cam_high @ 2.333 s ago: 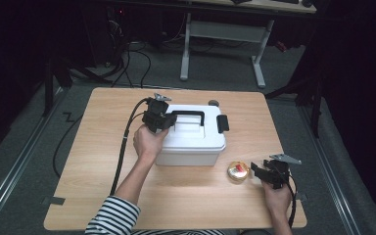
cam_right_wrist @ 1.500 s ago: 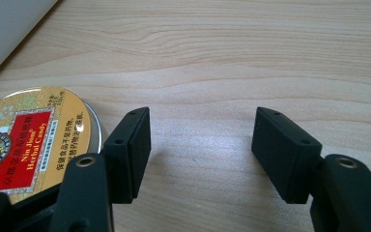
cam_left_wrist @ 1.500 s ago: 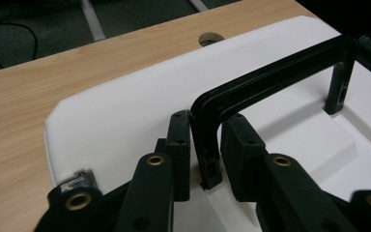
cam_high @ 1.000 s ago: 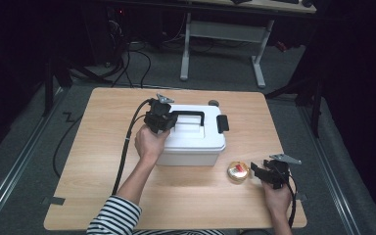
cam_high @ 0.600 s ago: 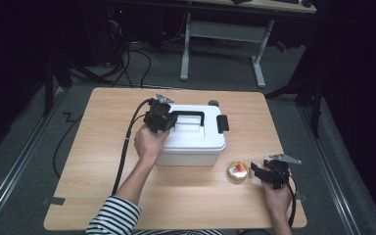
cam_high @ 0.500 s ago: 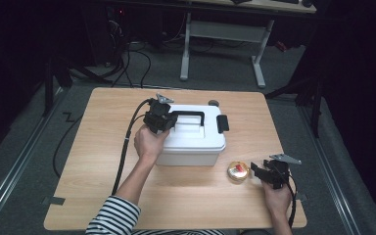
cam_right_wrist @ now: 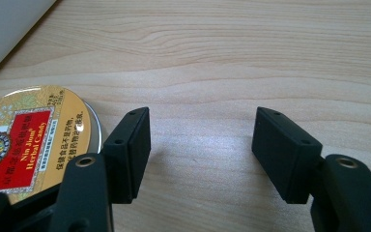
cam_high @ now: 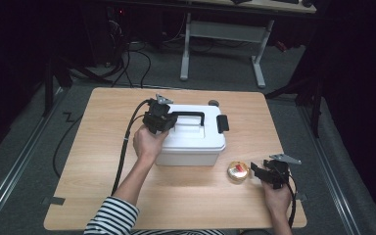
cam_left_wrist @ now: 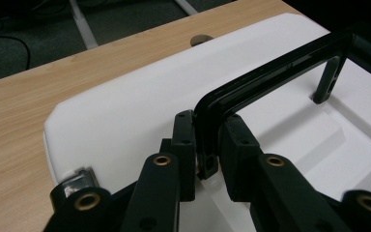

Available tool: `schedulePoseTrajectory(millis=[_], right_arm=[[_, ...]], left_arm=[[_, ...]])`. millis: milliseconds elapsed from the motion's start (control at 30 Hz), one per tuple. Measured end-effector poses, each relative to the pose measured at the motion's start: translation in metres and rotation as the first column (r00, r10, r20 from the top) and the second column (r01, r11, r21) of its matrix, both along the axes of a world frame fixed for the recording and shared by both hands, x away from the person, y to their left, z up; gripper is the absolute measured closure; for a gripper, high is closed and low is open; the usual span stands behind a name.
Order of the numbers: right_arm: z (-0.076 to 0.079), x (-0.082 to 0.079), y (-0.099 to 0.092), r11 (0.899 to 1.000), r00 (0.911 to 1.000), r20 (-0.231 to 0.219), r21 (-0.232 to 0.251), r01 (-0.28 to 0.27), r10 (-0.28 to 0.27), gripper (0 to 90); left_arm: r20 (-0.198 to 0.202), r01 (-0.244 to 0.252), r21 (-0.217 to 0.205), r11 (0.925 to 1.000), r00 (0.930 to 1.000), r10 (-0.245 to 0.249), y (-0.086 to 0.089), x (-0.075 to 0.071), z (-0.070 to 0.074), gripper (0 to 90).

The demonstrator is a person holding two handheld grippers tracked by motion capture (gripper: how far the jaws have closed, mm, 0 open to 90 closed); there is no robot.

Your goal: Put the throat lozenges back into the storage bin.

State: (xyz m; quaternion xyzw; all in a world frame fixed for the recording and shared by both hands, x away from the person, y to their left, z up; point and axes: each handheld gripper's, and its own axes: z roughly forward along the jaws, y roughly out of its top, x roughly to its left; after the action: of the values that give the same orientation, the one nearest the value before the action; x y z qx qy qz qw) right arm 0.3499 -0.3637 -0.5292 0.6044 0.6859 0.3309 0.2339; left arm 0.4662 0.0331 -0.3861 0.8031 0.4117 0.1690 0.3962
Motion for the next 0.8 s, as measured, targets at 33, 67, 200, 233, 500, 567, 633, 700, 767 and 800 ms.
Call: schedulePoseTrajectory(millis=[33, 67, 200, 233, 500, 567, 633, 700, 767, 800], right_arm=[[0.0000, 0.0000, 0.0000, 1.000, 1.0000, 0.000, 0.000, 0.000, 0.000, 39.2], [0.0000, 0.0000, -0.0001, 1.000, 1.0000, 0.000, 0.001, 0.000, 0.000, 39.2], [-0.0001, 0.0001, 0.0000, 1.000, 1.0000, 0.002, -0.001, 0.000, 0.000, 39.2], [0.0000, 0.0000, 0.0000, 1.000, 1.0000, 0.000, 0.000, 0.000, 0.000, 39.2], [0.0000, 0.0000, -0.0002, 1.000, 1.0000, 0.001, 0.000, -0.001, 0.001, 39.2], [0.0000, 0.0000, -0.0002, 1.000, 1.0000, 0.000, 0.001, 0.000, 0.000, 39.2], [-0.0001, 0.0000, -0.0003, 1.000, 1.0000, 0.001, 0.003, 0.000, 0.000, 39.2], [-0.0001, 0.0001, -0.0004, 1.000, 1.0000, 0.002, 0.002, 0.000, 0.000, 39.2], [-0.0001, 0.0000, -0.0003, 1.000, 1.0000, 0.002, 0.003, 0.000, 0.000, 39.2], [-0.0001, 0.0000, -0.0003, 1.000, 1.0000, 0.001, 0.003, 0.000, 0.000, 39.2]], left_arm=[[0.000, 0.001, -0.001, 1.0000, 1.0000, -0.001, 0.0001, 0.0001, -0.0001, 77.9], [0.000, 0.001, -0.001, 1.0000, 1.0000, -0.001, 0.0001, 0.0001, -0.0001, 77.9], [0.002, 0.008, -0.001, 1.0000, 1.0000, -0.008, 0.0007, -0.0001, 0.0001, 77.9], [0.001, 0.011, -0.002, 0.9999, 0.9999, -0.011, 0.0010, 0.0000, 0.0001, 78.0], [0.001, 0.015, -0.008, 0.9999, 0.9999, -0.015, 0.0016, -0.0001, 0.0006, 78.0], [0.003, 0.017, -0.007, 0.9998, 0.9999, -0.017, 0.0017, -0.0004, 0.0008, 78.0], [0.005, 0.018, -0.007, 0.9998, 0.9998, -0.018, 0.0017, -0.0006, 0.0010, 78.1], [0.008, 0.021, -0.006, 0.9998, 0.9997, -0.021, 0.0018, -0.0009, 0.0014, 78.1], [0.011, 0.023, -0.008, 0.9997, 0.9997, -0.023, 0.0019, -0.0014, 0.0017, 78.2], [0.013, 0.026, -0.008, 0.9996, 0.9996, -0.026, 0.0020, -0.0017, 0.0020, 78.2]])
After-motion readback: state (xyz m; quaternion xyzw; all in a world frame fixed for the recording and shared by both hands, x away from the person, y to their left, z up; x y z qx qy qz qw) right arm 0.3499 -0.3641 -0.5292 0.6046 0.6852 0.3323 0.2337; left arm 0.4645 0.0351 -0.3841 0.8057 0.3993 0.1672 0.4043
